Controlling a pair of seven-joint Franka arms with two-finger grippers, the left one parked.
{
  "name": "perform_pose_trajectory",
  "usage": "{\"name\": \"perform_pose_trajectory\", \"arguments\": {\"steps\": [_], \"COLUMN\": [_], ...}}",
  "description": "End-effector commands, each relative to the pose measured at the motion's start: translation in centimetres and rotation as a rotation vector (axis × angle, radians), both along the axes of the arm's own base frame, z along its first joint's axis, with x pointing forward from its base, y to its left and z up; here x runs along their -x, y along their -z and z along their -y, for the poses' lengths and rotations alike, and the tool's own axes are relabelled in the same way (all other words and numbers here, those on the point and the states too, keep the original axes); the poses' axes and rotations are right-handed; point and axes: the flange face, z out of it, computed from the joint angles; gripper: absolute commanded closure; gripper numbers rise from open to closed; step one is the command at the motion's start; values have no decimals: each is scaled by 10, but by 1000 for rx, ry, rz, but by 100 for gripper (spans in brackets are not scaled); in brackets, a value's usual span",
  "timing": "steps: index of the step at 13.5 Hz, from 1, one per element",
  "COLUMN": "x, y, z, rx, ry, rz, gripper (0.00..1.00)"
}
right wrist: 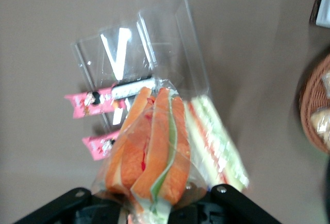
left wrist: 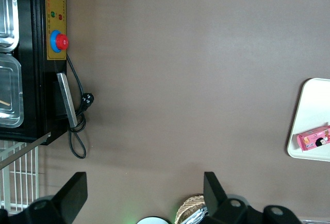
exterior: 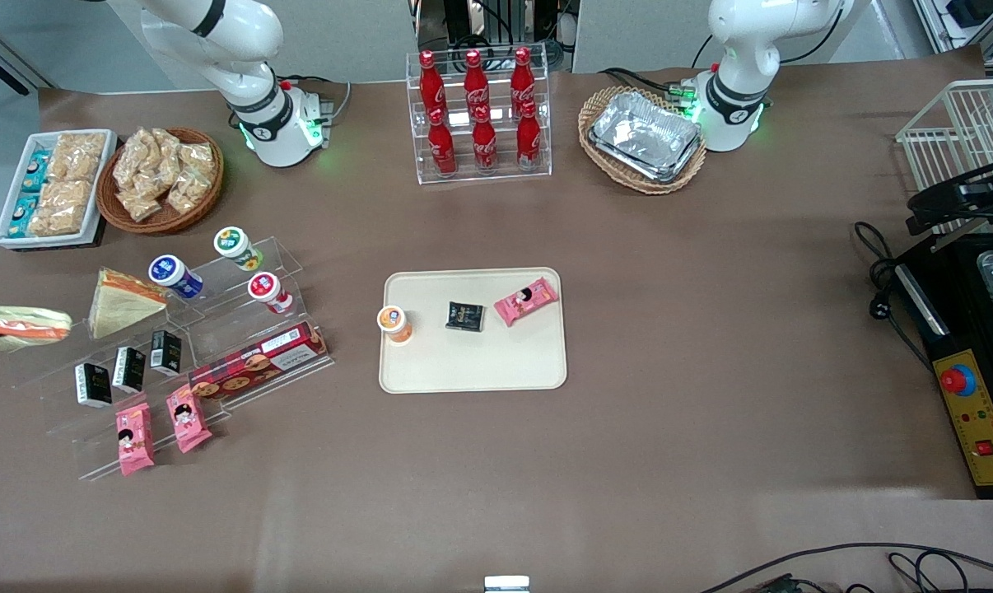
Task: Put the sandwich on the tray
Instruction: 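Carry the sandwich over the cream tray with the right gripper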
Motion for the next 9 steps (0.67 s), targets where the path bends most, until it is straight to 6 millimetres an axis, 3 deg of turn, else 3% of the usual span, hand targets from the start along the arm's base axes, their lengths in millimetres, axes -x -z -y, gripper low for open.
{"name": "perform_pose_trajectory", "arguments": {"steps": [1,4,9], "x": [-19,-35,-42], "y": [-26,-42,-42], "z": [-80,-158,-296], "rx": [27,45,72], "ry": [79,160,252], "rz": [-33,-28,-40], "gripper": [73,73,73]}}
